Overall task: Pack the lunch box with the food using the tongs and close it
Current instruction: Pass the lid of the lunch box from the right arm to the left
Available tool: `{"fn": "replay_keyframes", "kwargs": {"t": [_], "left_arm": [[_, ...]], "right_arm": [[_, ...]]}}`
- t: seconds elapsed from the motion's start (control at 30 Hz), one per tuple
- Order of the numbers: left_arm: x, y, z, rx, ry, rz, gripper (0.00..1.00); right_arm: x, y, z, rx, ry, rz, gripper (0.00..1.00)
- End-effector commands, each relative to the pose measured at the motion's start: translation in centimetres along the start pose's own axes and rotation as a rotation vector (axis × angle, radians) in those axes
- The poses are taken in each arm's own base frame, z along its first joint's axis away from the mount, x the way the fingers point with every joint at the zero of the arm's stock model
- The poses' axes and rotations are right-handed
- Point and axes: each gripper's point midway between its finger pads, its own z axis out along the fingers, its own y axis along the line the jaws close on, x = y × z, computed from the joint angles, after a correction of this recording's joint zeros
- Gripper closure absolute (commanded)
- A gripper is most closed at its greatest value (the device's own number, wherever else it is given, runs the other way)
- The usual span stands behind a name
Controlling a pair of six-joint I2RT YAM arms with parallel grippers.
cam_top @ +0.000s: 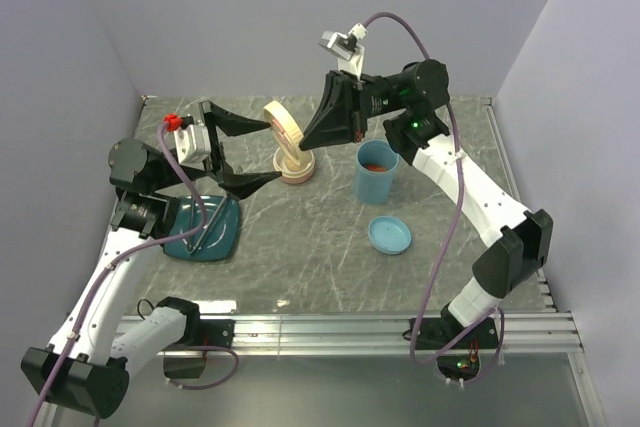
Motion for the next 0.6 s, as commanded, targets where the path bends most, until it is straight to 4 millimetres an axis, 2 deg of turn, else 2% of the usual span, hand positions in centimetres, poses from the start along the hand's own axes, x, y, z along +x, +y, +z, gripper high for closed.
{"fn": "replay_keyframes", "kwargs": {"t": [0.0, 0.17, 0.4, 0.57], "left_arm": [[-1.9, 0.4, 0.0, -0.022, -0.024, 0.128, 0.03], [-2.2, 0.8, 0.0, -0.051, -0.037, 0.143, 0.02], [-2.9, -0.1, 0.4, 0.010, -0.042, 0.158, 0.03], [-2.2, -0.9, 0.9, 0.058, -0.031, 0.132, 0.05]], "right_arm": [[-0.3, 1.8, 0.3, -0.006, 0.018, -0.090, 1.00], [-0.2, 2.0, 0.6, -0.016, 0.011, -0.099, 1.00], [-0.2, 1.4, 0.7, 0.003, 0.003, -0.088, 1.00], [-0.5, 1.5, 0.7, 0.003, -0.006, -0.090, 1.00]]}}
